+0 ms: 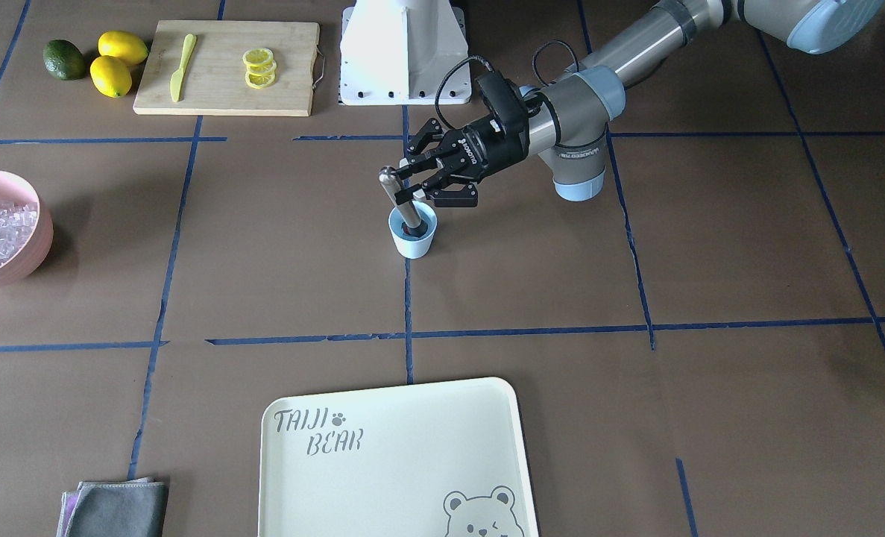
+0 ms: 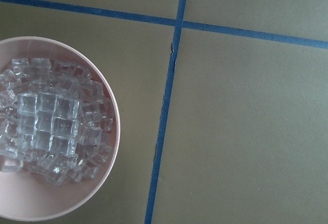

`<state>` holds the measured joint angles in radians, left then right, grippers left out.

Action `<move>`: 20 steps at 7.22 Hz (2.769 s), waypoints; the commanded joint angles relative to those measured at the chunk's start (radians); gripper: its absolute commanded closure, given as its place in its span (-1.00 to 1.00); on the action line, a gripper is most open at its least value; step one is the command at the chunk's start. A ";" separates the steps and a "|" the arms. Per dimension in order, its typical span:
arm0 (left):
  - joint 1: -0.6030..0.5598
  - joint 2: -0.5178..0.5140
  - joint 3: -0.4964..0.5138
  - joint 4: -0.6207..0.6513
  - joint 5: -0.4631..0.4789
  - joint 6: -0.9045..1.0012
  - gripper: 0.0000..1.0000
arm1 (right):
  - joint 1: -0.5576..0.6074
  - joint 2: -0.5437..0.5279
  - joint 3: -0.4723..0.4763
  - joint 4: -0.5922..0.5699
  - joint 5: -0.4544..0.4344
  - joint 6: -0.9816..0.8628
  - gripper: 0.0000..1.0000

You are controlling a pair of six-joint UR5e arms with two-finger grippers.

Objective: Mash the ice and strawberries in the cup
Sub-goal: 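Push the muddler down into the cup with the left gripper, then lift the muddler out of the cup and carry it back, then lower the muddler onto the table and open the left gripper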

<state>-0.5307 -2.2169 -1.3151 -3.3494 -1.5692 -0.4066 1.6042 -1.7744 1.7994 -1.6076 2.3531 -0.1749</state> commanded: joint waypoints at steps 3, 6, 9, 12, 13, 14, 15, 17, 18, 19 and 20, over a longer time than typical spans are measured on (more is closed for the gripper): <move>-0.144 0.078 -0.334 0.545 -0.185 -0.015 1.00 | 0.000 0.000 0.000 0.000 0.000 0.000 -1.00; -0.256 0.109 -0.398 0.969 -0.320 0.000 1.00 | 0.000 0.001 0.000 0.000 0.000 0.000 -0.99; -0.432 0.262 -0.401 1.156 -0.544 0.063 1.00 | 0.000 0.001 -0.002 0.000 0.000 0.000 -1.00; -0.532 0.389 -0.405 1.395 -0.607 0.061 1.00 | 0.000 0.000 -0.003 0.000 0.000 0.000 -0.99; -0.587 0.442 -0.406 1.486 -0.609 0.061 1.00 | 0.000 -0.002 -0.003 0.000 0.000 -0.001 -0.99; -0.621 0.480 -0.397 1.557 -0.608 0.061 1.00 | 0.000 -0.002 -0.003 0.000 0.000 -0.002 -0.99; -0.643 0.544 -0.388 1.576 -0.603 0.057 0.99 | 0.000 -0.002 -0.003 0.000 0.000 -0.002 -0.99; -0.655 0.633 -0.377 1.562 -0.598 0.049 0.99 | 0.000 -0.002 -0.003 0.000 0.000 -0.002 -1.00; -0.657 0.658 -0.377 1.555 -0.598 0.017 0.99 | 0.000 -0.002 -0.003 0.000 0.000 -0.003 -0.99; -0.655 0.690 -0.362 1.480 -0.597 -0.033 0.99 | 0.000 -0.003 -0.003 0.000 0.000 -0.003 -0.99; -0.654 0.707 -0.304 1.358 -0.597 -0.099 0.99 | 0.000 -0.003 -0.003 0.000 0.000 -0.005 -0.99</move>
<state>-1.1850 -1.5388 -1.6689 -1.8721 -2.1667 -0.4342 1.6045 -1.7774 1.7963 -1.6076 2.3531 -0.1781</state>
